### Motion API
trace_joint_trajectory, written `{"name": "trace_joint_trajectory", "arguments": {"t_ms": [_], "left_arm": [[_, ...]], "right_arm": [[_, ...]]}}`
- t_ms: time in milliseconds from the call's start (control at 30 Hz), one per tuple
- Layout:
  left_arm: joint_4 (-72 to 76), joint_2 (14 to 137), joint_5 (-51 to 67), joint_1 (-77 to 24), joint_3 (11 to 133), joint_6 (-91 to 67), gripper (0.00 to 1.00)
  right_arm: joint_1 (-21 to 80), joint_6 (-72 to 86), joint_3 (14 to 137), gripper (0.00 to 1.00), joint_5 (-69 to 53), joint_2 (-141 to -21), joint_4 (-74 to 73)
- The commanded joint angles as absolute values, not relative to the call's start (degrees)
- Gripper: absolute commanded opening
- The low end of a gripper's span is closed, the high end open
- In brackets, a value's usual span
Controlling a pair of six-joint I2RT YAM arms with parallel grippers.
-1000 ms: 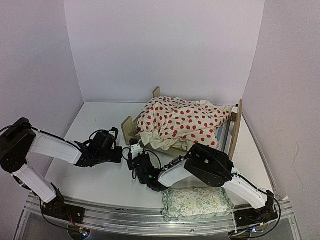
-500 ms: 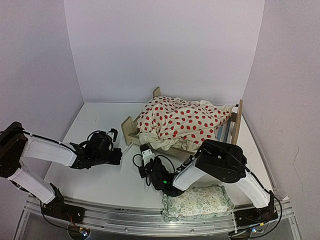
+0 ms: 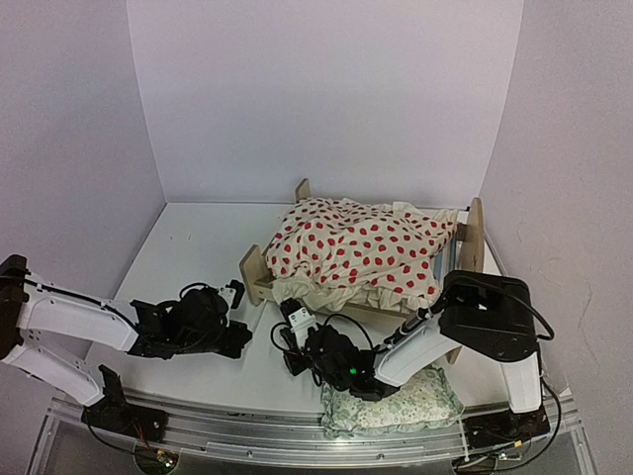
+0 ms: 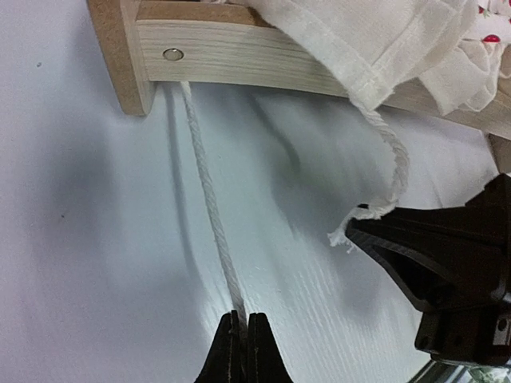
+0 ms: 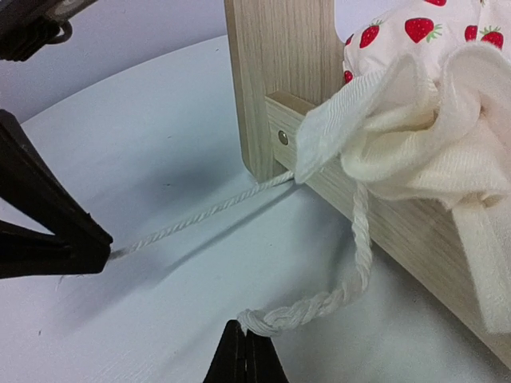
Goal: Set up the pet bed
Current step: Tie the left ropes of the mattress closest to the robot on the bed frame.
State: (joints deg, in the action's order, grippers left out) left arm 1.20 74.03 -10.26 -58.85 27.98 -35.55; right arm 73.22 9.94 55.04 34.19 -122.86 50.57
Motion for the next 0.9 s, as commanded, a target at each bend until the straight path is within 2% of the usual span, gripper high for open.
{"name": "trace_joint_trajectory", "arguments": {"t_ms": [0, 133, 467, 800, 867], "left_arm": [[-4.56, 69.64, -10.32, -64.86, 30.4, -38.88, 0.0], [-4.4, 68.79, -11.37, -67.2, 29.32, -39.11, 0.0], [-4.2, 66.87, -14.69, -67.21, 29.72, -38.74, 0.0], [-3.89, 63.59, -14.72, -67.2, 28.45, -38.39, 0.0], [-3.77, 63.84, -14.98, -67.25, 28.26, -38.29, 0.0]], "right_arm": [[74.46, 12.91, 52.25, 0.0, 31.79, -116.39, 47.63], [74.55, 14.29, 52.23, 0.0, 27.78, -115.71, 45.36], [74.6, 17.58, 58.56, 0.0, 11.56, -124.54, 45.33], [74.57, 17.04, 69.52, 0.0, 9.83, -134.08, 44.31], [74.55, 16.76, 69.23, 0.05, 10.37, -133.6, 44.31]]}}
